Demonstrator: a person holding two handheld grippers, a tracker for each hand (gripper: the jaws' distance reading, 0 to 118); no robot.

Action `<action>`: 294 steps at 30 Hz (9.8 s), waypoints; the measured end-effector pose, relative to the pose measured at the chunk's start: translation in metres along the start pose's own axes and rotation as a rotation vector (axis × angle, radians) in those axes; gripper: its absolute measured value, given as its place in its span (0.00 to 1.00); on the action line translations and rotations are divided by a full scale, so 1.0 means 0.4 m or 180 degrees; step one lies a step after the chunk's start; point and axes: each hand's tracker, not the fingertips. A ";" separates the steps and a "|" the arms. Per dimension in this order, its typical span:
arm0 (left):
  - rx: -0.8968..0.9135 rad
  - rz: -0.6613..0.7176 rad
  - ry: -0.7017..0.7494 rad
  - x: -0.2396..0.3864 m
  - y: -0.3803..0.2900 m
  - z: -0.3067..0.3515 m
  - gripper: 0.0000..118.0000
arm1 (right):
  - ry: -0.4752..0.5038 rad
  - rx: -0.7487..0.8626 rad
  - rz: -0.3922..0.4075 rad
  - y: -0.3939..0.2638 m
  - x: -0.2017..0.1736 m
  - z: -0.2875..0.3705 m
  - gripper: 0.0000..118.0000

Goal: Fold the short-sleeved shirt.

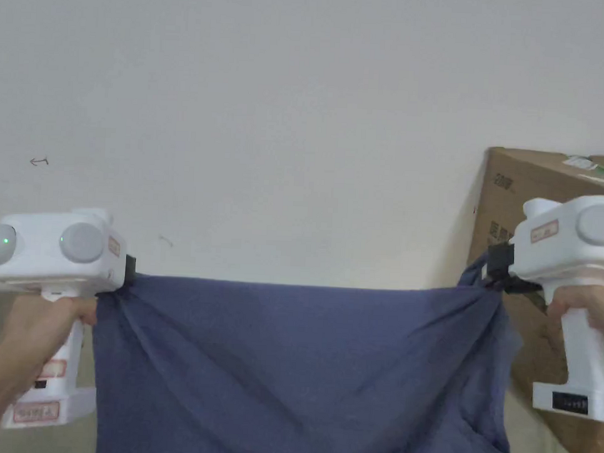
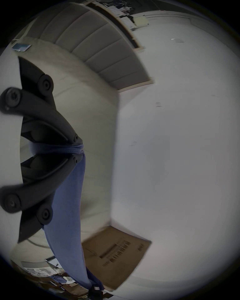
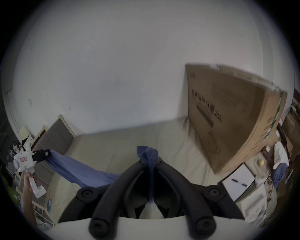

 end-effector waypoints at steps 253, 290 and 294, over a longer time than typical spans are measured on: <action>-0.1063 -0.0237 -0.0655 -0.069 -0.853 0.322 0.00 | -0.0387 -0.0978 0.0268 -0.818 0.202 0.102 0.52; -0.1516 -0.0357 -0.0183 -0.065 -0.710 -0.061 0.07 | -0.0521 -0.1341 0.0369 -0.775 0.207 -0.056 0.00; -0.1560 -0.0067 -0.0340 -0.079 -0.699 -0.041 0.03 | -0.0254 -0.1215 0.0168 -0.739 0.209 0.008 0.00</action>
